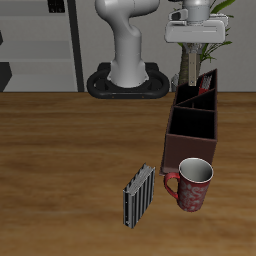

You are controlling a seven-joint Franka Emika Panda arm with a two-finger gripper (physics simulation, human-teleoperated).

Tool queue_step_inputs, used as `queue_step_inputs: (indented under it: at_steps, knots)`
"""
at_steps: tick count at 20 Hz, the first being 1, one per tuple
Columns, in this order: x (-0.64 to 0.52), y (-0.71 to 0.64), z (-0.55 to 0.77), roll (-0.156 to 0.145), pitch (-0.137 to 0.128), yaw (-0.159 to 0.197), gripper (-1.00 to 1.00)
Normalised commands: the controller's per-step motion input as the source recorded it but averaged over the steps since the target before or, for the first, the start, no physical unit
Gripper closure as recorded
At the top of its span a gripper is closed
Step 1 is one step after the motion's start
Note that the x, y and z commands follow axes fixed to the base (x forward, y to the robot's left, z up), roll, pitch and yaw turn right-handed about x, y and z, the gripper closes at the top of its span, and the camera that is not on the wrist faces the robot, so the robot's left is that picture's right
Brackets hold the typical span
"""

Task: Place the red book into the left desk caddy's left compartment and place the yellow book into the left desk caddy's left compartment

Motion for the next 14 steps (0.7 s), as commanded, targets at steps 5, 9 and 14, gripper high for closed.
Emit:
queue_step_inputs:
  at_steps: [5, 9, 14]
  knots:
    - [0.17, -0.01, -0.17, 0.041, 0.142, -0.066, -1.0]
    - [0.08, 0.0, -0.08, 0.007, 0.068, -0.019, -1.0]
    - [0.01, 0.0, 0.03, 0.013, 0.011, -0.002, -1.0]
